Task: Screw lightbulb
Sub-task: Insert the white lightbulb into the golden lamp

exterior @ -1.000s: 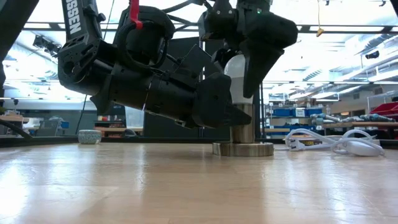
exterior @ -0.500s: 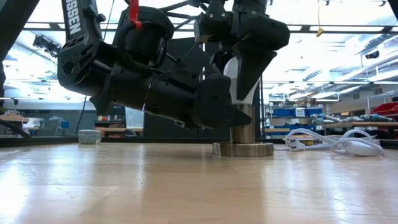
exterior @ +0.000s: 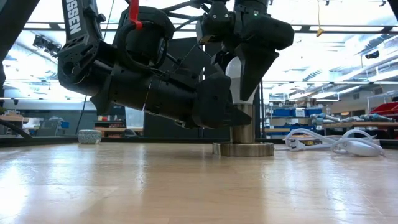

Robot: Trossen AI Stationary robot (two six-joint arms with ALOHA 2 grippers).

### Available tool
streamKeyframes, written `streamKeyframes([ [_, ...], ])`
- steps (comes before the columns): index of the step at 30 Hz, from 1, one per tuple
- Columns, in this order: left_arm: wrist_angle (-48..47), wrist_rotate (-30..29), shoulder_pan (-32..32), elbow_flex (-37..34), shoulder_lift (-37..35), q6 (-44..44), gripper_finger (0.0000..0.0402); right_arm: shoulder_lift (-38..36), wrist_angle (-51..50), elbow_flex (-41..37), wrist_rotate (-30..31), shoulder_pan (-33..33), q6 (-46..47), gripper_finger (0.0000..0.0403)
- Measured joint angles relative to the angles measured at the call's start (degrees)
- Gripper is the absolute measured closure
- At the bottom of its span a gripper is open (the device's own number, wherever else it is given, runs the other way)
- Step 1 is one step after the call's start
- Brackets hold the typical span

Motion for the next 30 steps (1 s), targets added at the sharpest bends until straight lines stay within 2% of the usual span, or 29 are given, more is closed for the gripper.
streamKeyframes([
  [7, 0.01, 0.0, 0.0, 0.0, 0.0, -0.01, 0.0217, 0.0, -0.11, -0.02, 0.02, 0.04, 1.51, 0.0132],
  [11, 0.01, -0.02, 0.0, 0.0, 0.0, -0.01, 0.0217, 0.0, -0.15, -0.02, 0.44, 0.02, 3.96, 0.0148],
  [19, -0.06, -0.9, 0.0, 0.0, 0.0, -1.43, 0.0217, 0.0, -0.1, -0.04, 1.98, 0.0, 14.67, 0.012],
  [30, -0.32, -1.57, -0.01, 0.02, -0.02, -3.37, 0.0217, 0.07, 1.76, -0.12, 4.86, -0.3, 33.23, 0.0137],
])
